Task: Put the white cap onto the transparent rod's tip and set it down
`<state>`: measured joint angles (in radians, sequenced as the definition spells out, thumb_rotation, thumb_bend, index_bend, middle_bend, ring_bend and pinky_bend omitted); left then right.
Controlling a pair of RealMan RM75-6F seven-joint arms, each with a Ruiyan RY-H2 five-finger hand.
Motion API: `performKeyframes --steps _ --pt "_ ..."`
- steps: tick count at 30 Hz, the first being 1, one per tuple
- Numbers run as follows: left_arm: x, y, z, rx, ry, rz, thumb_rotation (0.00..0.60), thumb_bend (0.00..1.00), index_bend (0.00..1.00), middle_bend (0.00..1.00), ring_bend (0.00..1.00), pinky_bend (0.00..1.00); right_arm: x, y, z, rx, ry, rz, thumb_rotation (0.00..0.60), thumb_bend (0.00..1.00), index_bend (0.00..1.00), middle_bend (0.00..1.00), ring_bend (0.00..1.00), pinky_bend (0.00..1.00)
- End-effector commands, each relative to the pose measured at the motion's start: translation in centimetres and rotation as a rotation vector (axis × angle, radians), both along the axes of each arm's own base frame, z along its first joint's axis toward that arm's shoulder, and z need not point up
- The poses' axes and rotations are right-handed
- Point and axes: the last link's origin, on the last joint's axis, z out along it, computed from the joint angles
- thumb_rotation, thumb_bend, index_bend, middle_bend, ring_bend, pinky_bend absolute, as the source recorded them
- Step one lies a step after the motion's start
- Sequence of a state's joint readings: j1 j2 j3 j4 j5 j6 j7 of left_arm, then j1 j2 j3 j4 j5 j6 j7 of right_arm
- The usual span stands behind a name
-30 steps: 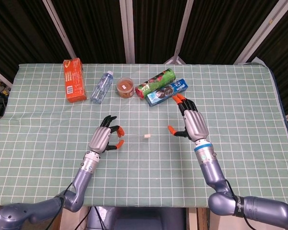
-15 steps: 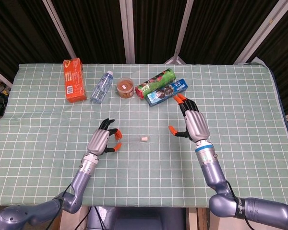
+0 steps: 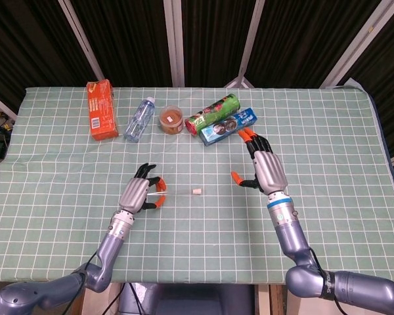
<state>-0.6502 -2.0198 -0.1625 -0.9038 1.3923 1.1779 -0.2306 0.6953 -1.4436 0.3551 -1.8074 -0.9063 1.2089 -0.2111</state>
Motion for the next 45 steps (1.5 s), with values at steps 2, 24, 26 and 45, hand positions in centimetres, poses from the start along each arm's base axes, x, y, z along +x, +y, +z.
performKeyframes --steps 2,24,26,45 --pt "-0.2 -0.1 0.0 -0.004 0.008 0.006 0.600 0.79 0.56 0.56 0.11 0.00 -0.1 0.1 0.0 0.000 -0.002 -0.003 0.600 0.34 0.00 0.00 0.00 0.00" --pt "-1.7 0.1 1.2 -0.004 0.070 0.034 0.600 0.64 0.49 0.49 0.10 0.00 0.1 0.7 0.1 -0.023 -0.024 0.010 0.600 0.34 0.00 0.00 0.00 0.00" --pt "-1.8 0.1 1.3 -0.003 0.074 0.040 0.600 0.62 0.48 0.48 0.10 0.00 0.2 0.8 0.1 -0.024 -0.025 0.012 0.600 0.34 0.00 0.00 0.00 0.00" --pt "-2.6 1.3 5.1 0.038 0.059 0.107 0.600 0.37 0.39 0.29 0.05 0.00 -0.2 2.0 0.5 -0.023 -0.005 0.010 0.600 0.34 0.00 0.00 0.00 0.00"
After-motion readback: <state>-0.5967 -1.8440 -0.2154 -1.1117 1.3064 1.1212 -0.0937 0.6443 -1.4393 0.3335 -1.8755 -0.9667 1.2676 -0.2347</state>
